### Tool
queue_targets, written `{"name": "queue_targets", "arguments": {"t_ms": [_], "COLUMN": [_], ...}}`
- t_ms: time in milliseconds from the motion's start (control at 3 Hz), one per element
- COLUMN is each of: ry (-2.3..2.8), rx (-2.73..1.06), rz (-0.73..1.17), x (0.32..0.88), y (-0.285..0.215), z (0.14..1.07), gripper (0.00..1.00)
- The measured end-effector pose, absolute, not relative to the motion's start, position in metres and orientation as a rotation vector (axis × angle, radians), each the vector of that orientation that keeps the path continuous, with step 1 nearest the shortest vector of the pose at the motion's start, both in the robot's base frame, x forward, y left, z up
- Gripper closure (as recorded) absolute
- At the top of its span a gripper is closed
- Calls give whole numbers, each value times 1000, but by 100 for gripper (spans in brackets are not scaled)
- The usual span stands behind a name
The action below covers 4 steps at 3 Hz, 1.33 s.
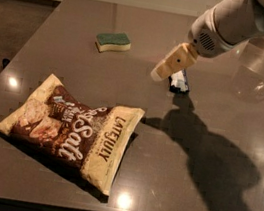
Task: Move sponge near brown chip bag
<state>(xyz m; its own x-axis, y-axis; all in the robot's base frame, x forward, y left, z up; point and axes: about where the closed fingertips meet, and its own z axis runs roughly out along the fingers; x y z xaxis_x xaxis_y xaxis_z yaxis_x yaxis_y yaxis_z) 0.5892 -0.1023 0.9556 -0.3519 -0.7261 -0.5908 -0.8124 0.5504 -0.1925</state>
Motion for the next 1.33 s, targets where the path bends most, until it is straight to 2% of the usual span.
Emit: {"name": "queue_targets", "arguments": {"t_ms": [1000,1333], "ry": [2115,2098], "rx": [-1088,-1097], "rz": [231,285], "x": [711,735], "y": [-53,-22], "z": [926,910], "gripper": [0,0]}}
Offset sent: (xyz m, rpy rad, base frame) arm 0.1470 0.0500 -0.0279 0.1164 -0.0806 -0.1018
